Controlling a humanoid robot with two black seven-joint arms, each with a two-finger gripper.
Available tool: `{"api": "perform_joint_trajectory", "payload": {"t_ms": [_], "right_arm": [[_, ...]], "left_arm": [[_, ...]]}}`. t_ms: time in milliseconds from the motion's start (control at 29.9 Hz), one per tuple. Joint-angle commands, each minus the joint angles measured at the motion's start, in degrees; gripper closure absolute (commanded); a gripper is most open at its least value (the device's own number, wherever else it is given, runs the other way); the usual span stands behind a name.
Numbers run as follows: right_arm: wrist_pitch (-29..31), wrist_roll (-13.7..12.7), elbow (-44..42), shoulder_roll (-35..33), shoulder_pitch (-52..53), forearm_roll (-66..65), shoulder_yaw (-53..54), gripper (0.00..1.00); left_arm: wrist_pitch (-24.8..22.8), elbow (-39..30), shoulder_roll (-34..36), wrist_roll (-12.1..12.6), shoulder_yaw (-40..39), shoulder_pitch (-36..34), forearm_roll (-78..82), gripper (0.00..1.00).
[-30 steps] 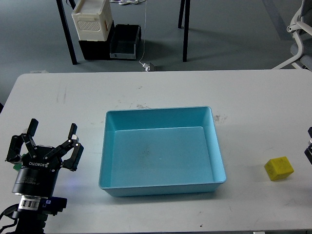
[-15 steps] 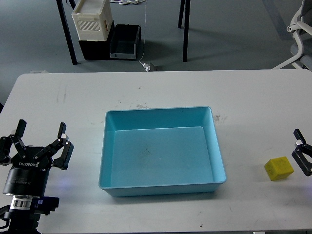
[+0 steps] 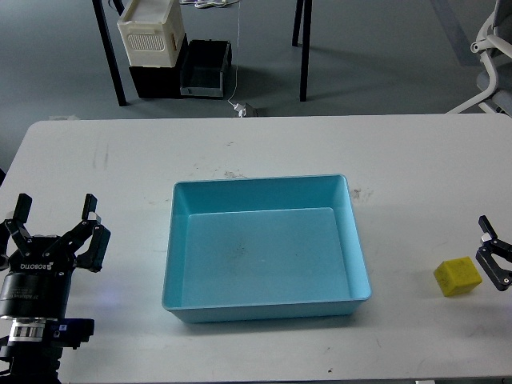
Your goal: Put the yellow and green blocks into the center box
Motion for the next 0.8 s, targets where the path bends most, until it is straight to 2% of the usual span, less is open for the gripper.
{"api": "perform_joint_trajectory", "payload": {"t_ms": [0, 67, 334, 635, 769], "right_arm": [[0.0, 0.1, 1.1, 0.2, 1.4, 0.2, 2.4, 0.0], [0.4, 0.4, 1.2, 0.1, 1.5, 0.3, 3.9, 0.0], [2.6, -1.4, 0.3, -3.5, 4.9, 0.4, 8.3, 0.0], [3.2, -0.7, -3.0, -3.1, 9.3, 0.3, 10.3, 0.0], [2.9, -0.8, -4.5, -5.5, 9.7, 0.4, 8.8, 0.0]], "left_arm": [[0.0, 0.3, 0.0, 0.0, 0.5, 0.6, 0.0, 0.0], [0.0, 0.2, 0.0, 0.0, 0.5, 0.5, 0.0, 0.0], [0.0, 0.2, 0.0, 0.1, 0.4, -0.1, 0.2, 0.0], [0.0, 0.2, 0.0, 0.0, -0.2, -0.1, 0.3, 0.0], [0.0, 0.2, 0.0, 0.0, -0.5, -0.3, 0.4, 0.0]]}}
